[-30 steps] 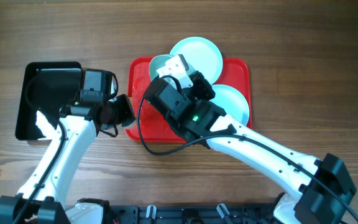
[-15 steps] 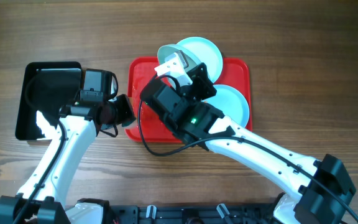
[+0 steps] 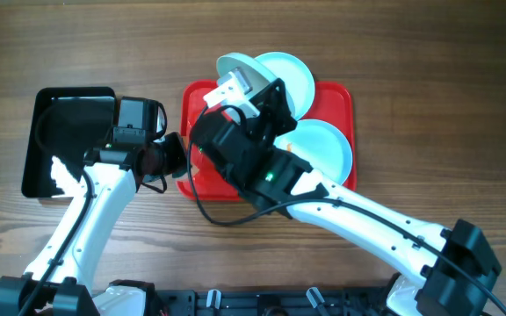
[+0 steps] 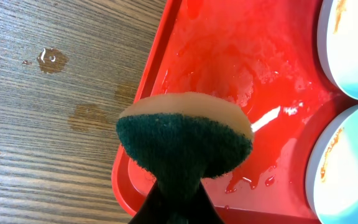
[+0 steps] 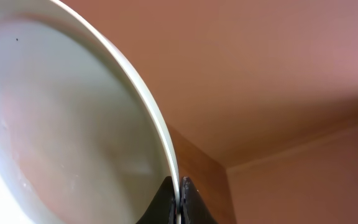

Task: Clean dirty plates on tray and stack at the side
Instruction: 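Raise the cleaned plate on edge with the right gripper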

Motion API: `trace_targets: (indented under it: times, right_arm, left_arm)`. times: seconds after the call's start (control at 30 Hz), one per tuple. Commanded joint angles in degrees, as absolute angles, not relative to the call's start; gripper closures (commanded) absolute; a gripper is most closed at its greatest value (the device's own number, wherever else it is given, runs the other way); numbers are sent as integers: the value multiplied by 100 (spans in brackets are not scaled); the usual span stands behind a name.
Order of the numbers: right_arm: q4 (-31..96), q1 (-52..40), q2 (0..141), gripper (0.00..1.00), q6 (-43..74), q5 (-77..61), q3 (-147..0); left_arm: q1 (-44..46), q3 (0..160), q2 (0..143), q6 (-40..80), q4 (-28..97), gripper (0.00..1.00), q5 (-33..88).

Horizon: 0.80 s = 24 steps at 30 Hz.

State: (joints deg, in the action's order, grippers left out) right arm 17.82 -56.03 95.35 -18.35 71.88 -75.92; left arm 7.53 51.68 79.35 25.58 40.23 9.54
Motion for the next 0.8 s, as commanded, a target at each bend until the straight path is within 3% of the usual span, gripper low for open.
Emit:
trace_targets:
  times: [0.0, 0.67, 0.77]
  right_arm:
    - [1732, -5649, 9439, 96, -1903, 7376, -7732]
    - [1734, -5695, 9548, 96, -1601, 7376, -7557]
    - [1828, -5739, 9548, 96, -1118, 7369, -7557]
  left_arm:
    - [729, 5140, 7876, 2443, 3986, 96, 1050]
    - [729, 5137, 7876, 2443, 3979, 96, 1092]
    - [729, 5137, 7876, 2440, 3942, 96, 1092]
